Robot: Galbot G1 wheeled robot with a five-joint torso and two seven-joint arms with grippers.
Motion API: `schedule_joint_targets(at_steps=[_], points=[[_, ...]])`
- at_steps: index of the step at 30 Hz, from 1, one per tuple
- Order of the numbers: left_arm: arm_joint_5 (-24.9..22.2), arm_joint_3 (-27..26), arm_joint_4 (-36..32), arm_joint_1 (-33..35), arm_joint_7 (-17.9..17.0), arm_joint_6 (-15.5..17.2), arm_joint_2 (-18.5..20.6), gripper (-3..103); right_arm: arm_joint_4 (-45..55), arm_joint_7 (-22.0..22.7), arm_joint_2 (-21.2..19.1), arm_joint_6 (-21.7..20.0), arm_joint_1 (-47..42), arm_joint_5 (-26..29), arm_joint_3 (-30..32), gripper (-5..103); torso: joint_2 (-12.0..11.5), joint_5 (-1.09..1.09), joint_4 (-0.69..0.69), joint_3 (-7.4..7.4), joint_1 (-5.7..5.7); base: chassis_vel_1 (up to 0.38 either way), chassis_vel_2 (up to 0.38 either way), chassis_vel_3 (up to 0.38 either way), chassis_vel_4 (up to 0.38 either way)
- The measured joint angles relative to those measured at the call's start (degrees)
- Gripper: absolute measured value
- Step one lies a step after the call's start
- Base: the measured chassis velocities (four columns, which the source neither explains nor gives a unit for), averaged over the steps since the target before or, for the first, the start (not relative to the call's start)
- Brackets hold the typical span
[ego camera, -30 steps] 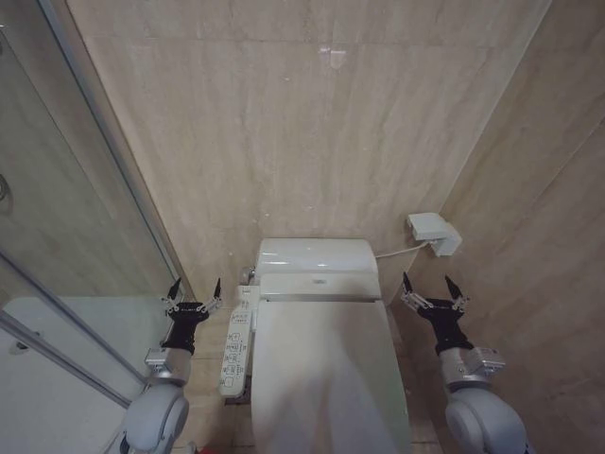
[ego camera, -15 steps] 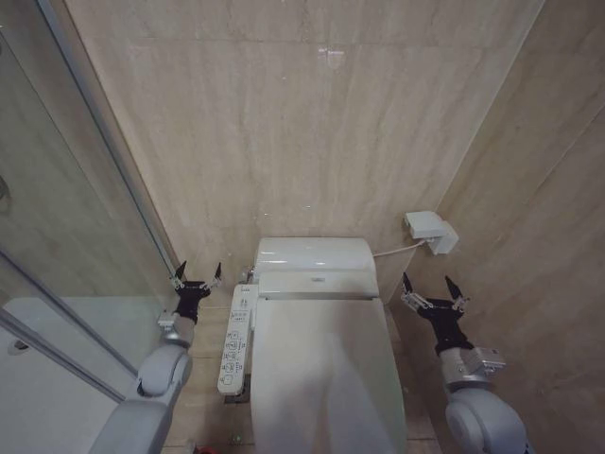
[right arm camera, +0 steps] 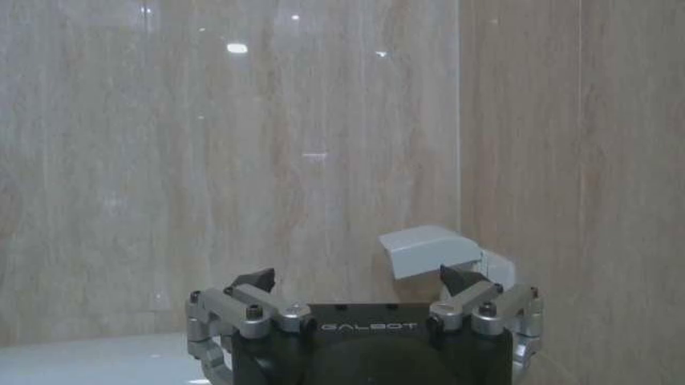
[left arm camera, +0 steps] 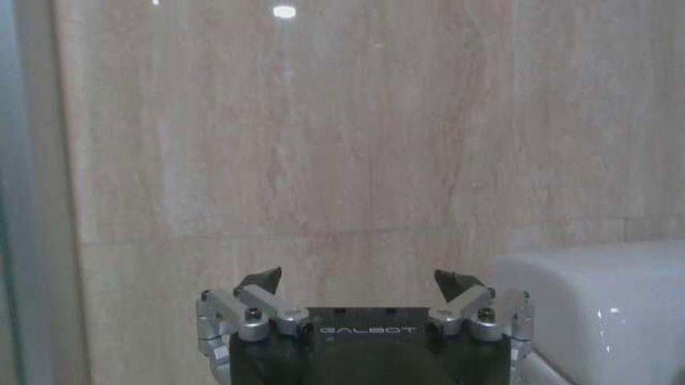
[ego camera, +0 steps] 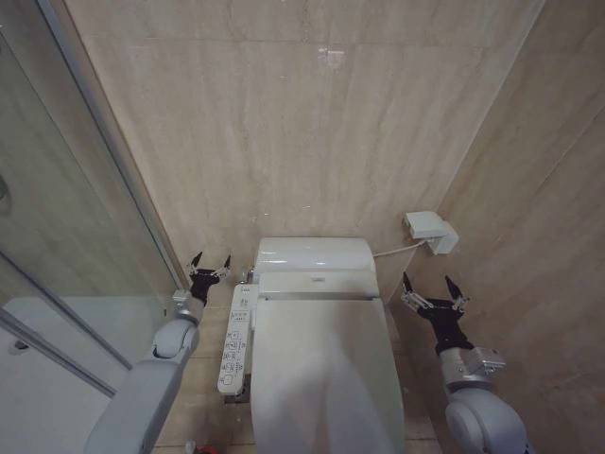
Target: Open the toilet lid, clean the toilet bowl with a toilet brush, close the toilet lid, and flush.
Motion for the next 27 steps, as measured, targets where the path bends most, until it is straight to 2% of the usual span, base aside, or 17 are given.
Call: schedule_joint_targets(at_steps=[5, 6, 12, 13, 20, 21, 26, 27], points=[[0.03, -0.65, 0.89, -0.01, 1.2, -0.94, 0.83, 98, 0.0, 0.0, 0.0, 0.0, 0.0, 0.0, 0.0, 100, 0.0, 0.0, 0.03, 0.0, 0.0, 0.0, 0.0, 0.0, 0.0], [0.03, -0.85, 1.2, -0.01, 1.45, -1.19, 1.0, 81, 0.0, 0.0, 0.0, 0.0, 0.0, 0.0, 0.0, 100, 0.0, 0.0, 0.04, 0.0, 0.0, 0.0, 0.0, 0.0, 0.0], [1.42, -1.01, 4.94, -0.85, 4.45, -3.62, 2.09, 81, 0.0, 0.0, 0.0, 0.0, 0.0, 0.0, 0.0, 100, 0.01, 0.0, 0.02, 0.0, -0.01, 0.0, 0.0, 0.0, 0.0], [1.79, -1.01, 5.58, -0.97, 4.95, -4.28, 2.25, 53, 0.0, 0.0, 0.0, 0.0, 0.0, 0.0, 0.0, 100, 0.01, 0.0, 0.02, 0.0, -0.01, 0.0, 0.0, 0.0, 0.0], [4.19, -0.94, 8.11, -1.29, 7.06, -7.21, 3.23, 53, 0.0, 0.0, 0.0, 0.0, 0.0, 0.0, 0.0, 100, 0.01, 0.0, 0.02, -0.01, -0.01, 0.0, 0.0, 0.0, 0.0], [4.67, -0.91, 8.32, -1.29, 7.51, -7.68, 3.38, 26, 0.0, 0.0, 0.0, 0.0, 0.0, 0.0, 0.0, 100, 0.01, 0.0, 0.02, -0.01, -0.01, 0.0, 0.0, 0.0, 0.0], [6.09, -0.13, 9.33, -1.82, 10.72, -10.23, 3.88, 26, 0.0, 0.0, 0.0, 0.0, 0.0, 0.0, 0.0, 100, 0.01, 0.0, 0.02, -0.01, -0.01, 0.0, 0.0, 0.0, 0.0], [6.21, 0.14, 9.57, -2.01, 11.19, -10.64, 3.94, 1, 0.0, 0.0, 0.0, 0.0, 0.0, 0.0, 0.0, 100, 0.01, 0.01, 0.02, -0.01, -0.01, 0.0, 0.0, 0.0, 0.0]])
